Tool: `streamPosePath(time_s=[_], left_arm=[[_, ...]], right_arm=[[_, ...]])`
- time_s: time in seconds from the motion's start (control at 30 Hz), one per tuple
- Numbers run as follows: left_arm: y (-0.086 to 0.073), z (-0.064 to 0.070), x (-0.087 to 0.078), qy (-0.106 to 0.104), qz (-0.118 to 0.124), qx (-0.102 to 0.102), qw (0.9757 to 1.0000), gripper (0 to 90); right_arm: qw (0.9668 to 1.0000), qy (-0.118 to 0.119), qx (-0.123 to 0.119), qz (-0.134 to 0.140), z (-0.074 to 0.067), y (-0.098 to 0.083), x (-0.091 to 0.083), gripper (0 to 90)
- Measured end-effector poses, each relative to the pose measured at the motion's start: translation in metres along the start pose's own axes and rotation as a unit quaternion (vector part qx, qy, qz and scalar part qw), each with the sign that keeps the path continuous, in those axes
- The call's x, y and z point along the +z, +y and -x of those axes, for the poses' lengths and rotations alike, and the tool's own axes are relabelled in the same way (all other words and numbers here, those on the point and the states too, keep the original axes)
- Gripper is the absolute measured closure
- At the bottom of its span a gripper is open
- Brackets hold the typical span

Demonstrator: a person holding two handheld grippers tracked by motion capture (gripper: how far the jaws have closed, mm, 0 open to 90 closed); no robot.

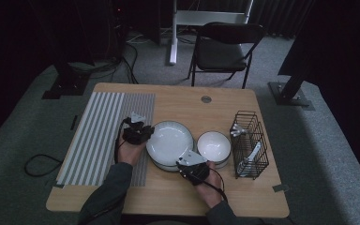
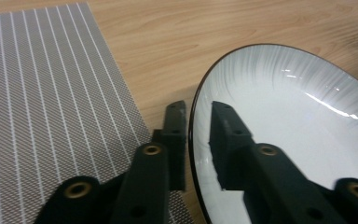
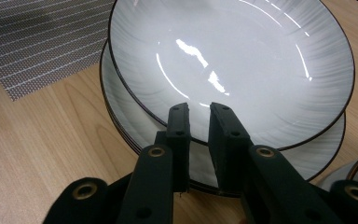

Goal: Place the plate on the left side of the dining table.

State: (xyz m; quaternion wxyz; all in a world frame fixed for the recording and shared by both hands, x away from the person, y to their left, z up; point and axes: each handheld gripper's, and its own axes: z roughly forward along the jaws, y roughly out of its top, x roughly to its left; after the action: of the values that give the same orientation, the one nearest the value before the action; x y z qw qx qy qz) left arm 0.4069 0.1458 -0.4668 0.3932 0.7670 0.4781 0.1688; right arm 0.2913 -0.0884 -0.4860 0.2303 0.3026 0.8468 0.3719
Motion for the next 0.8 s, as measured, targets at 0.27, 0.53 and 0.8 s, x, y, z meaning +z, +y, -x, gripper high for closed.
streamPosePath(time_s=[0.27, 0.53, 0.8], left_arm=[[-0.004, -0.003, 0.010, -0.016, -0.019, -0.019, 0.9995, 70.7], [-0.002, -0.006, 0.006, -0.018, -0.007, -0.045, 0.9988, 78.2], [0.001, -0.010, -0.005, -0.044, 0.022, -0.067, 0.9965, 84.5]], right_arm=[[0.9999, -0.003, -0.012, 0.000, 0.000, 0.000, 0.001, 79.1], [0.9998, -0.015, -0.015, 0.000, -0.001, 0.002, 0.004, 82.1], [0.9995, -0.026, -0.014, -0.007, 0.000, 0.001, 0.009, 82.8]])
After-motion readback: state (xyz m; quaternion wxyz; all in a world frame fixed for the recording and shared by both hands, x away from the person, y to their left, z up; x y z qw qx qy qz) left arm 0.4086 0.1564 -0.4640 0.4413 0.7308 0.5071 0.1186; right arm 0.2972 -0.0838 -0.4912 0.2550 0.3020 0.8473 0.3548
